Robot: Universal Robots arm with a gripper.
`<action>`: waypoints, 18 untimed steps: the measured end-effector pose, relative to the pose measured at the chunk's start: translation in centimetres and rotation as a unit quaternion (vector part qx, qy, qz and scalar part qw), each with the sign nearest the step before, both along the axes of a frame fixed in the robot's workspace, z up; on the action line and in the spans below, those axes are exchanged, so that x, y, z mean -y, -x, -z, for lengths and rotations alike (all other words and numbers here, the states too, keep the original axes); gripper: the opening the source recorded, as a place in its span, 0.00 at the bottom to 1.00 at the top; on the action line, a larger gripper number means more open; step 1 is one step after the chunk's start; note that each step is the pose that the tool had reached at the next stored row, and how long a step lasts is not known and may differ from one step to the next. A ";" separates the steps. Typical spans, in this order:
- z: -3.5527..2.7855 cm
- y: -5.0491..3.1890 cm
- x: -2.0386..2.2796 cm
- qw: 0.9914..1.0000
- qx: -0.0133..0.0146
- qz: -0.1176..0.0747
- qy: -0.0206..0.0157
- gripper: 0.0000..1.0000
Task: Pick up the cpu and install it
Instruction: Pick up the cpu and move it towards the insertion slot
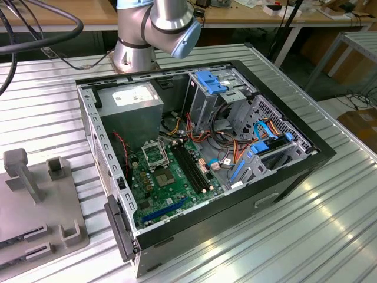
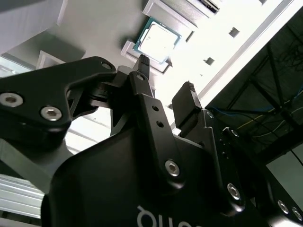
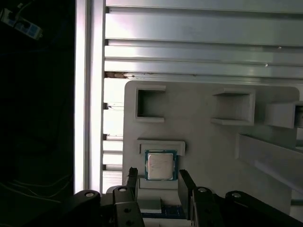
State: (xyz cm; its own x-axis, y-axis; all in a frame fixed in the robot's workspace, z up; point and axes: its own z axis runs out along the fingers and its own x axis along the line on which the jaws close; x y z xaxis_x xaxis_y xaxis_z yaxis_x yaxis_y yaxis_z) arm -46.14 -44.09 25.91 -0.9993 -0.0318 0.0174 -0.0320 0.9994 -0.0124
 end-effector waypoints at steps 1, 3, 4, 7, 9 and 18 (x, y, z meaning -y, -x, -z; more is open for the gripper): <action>0.02 0.00 0.00 1.000 0.000 0.000 0.000 0.47; 0.03 0.00 -0.01 1.000 0.000 0.000 0.000 0.47; 0.08 0.00 -0.01 1.000 0.001 0.000 0.000 0.47; 0.12 0.00 -0.01 1.000 0.001 0.000 0.000 0.47; 0.12 0.00 -0.01 1.000 0.001 0.000 0.000 0.47; 0.49 0.00 -0.01 1.000 0.001 0.000 0.000 0.47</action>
